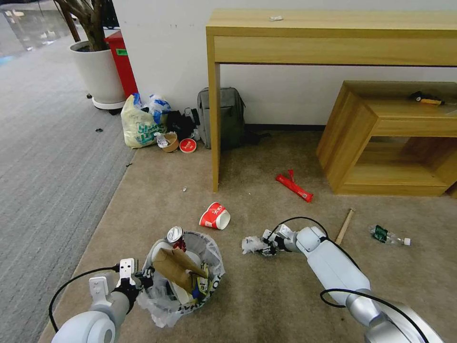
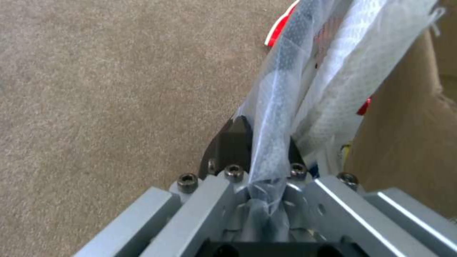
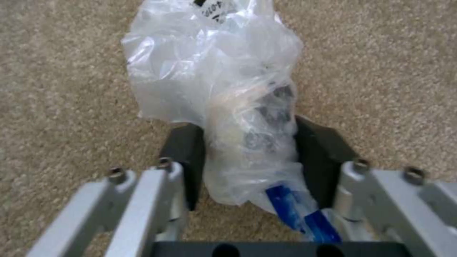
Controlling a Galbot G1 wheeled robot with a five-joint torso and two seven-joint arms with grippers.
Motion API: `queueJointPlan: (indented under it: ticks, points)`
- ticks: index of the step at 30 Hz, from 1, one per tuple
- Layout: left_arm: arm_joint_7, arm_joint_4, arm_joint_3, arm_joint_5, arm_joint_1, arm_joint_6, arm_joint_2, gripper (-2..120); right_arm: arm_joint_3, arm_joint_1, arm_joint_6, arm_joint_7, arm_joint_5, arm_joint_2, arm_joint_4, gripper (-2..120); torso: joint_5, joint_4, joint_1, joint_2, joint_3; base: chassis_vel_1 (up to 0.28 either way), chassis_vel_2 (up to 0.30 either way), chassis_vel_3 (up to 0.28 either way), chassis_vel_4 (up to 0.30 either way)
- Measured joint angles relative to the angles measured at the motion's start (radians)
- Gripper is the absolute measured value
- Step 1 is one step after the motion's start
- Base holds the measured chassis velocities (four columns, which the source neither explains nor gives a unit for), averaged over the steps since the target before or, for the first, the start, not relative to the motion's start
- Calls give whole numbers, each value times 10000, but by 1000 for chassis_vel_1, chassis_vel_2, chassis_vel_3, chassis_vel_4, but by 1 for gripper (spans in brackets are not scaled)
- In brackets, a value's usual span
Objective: Pick up the trash bin and place the garbage on the floor into it.
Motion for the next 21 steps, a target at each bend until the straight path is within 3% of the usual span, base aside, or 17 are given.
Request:
queueJointPlan:
  ticks: [11,21]
  points:
    - [23,0,-17,-5,-25,-1,16,0,91,-147,-27,285,259,-24,60,4,1,0,0,0,0,0,0,0,0]
    - [32,4,-20,-17,-42,-1,17,0,452,-388,-90,401,808,-214,857,0,1,1,0,0,1,0,0,0,0]
